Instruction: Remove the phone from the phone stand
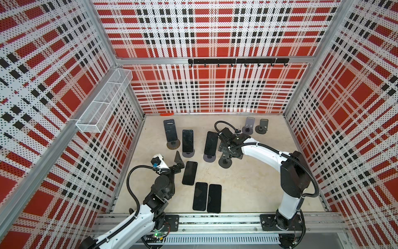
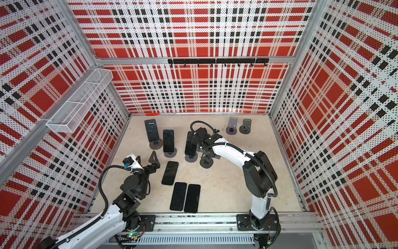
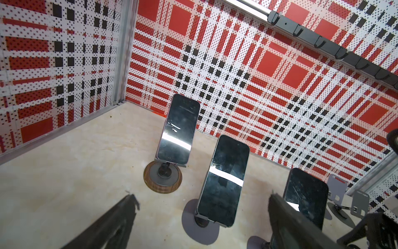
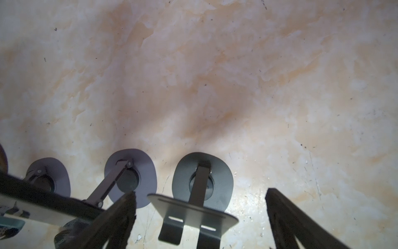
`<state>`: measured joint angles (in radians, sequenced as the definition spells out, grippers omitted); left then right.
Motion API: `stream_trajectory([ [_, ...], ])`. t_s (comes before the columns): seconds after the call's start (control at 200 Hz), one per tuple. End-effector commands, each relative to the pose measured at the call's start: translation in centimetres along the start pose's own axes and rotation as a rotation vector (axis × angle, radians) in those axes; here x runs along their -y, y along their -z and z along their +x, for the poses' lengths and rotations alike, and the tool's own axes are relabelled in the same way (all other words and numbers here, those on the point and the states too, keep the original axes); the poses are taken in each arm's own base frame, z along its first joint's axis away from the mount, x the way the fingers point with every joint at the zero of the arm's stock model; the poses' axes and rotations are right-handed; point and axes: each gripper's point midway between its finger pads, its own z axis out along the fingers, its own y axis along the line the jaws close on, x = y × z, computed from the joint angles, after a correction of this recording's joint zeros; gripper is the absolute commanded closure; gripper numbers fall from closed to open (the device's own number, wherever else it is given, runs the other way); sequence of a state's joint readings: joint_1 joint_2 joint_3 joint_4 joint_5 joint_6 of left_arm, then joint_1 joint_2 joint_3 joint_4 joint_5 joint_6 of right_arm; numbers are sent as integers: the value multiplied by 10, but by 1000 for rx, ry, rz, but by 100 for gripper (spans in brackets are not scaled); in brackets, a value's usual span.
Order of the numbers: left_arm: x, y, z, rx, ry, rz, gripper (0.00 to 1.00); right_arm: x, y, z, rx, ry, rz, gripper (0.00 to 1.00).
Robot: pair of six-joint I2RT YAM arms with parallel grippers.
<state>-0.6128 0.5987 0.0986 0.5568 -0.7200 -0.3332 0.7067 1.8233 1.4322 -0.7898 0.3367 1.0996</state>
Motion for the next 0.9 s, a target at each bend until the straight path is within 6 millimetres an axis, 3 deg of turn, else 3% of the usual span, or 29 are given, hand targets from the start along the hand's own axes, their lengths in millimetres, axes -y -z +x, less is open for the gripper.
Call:
stream_trajectory([
  [0.0,-11,4,-3,28,4,-48,2,-7,-7,6,-21,8,-41,4],
  [0.185,-9,3,-4,27,-5,-44,2,-4,-19,13,-32,11,-9,10],
  [0.686,-13,3,-2,24,-5,-63,2,-7,-21,9,-5,49,3,40],
  [0.897,-10,3,-3,21,-6,-50,2,-8,-20,5,7,82,25,43],
])
